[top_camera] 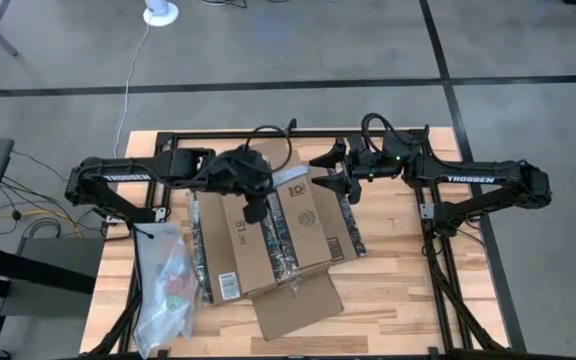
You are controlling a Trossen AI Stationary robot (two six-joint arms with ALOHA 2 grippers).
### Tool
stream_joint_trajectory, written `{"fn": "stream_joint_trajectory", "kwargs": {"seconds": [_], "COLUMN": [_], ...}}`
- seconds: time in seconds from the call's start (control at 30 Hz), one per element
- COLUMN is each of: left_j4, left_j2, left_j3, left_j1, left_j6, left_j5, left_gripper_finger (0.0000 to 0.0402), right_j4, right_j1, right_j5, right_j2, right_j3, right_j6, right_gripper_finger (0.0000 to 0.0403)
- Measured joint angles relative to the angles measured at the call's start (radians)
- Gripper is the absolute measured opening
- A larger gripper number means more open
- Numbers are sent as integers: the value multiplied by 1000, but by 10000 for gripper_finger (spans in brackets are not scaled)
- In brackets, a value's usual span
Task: Unpack boxes
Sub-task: Break down the box until it is fully flat
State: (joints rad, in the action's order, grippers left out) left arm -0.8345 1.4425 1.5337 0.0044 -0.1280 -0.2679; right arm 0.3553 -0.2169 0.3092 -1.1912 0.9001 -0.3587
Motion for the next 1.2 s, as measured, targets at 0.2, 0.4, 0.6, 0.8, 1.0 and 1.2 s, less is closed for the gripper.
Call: {"fn": "stream_joint_trajectory", "kwargs": {"seconds": [0.2, 0.4, 0.6, 0.8, 1.0, 1.2], "left_j4": [0, -9, -23, -44, -37, -48], "left_j2": [0, 0, 0, 0, 0, 1], "left_j3": [0, 0, 0, 0, 0, 0], "left_j1": [-1, 0, 22, 38, 41, 38], "left_j6": [5, 11, 15, 2, 7, 5], "left_j5": [1, 128, 197, 213, 220, 224], "left_gripper_finger": [118, 118, 118, 118, 118, 118], "right_j4": [-4, -95, -125, -113, -111, -136], "right_j1": [0, -17, 12, 49, 82, 80], "right_j5": [0, 1, 10, 14, 14, 13], "right_j2": [0, 1, -49, -111, -208, -293], "right_j3": [0, 0, 0, 62, 162, 205], "right_j6": [1, 91, 176, 212, 276, 314], "right_gripper_finger": [270, 270, 270, 270, 270, 270]}}
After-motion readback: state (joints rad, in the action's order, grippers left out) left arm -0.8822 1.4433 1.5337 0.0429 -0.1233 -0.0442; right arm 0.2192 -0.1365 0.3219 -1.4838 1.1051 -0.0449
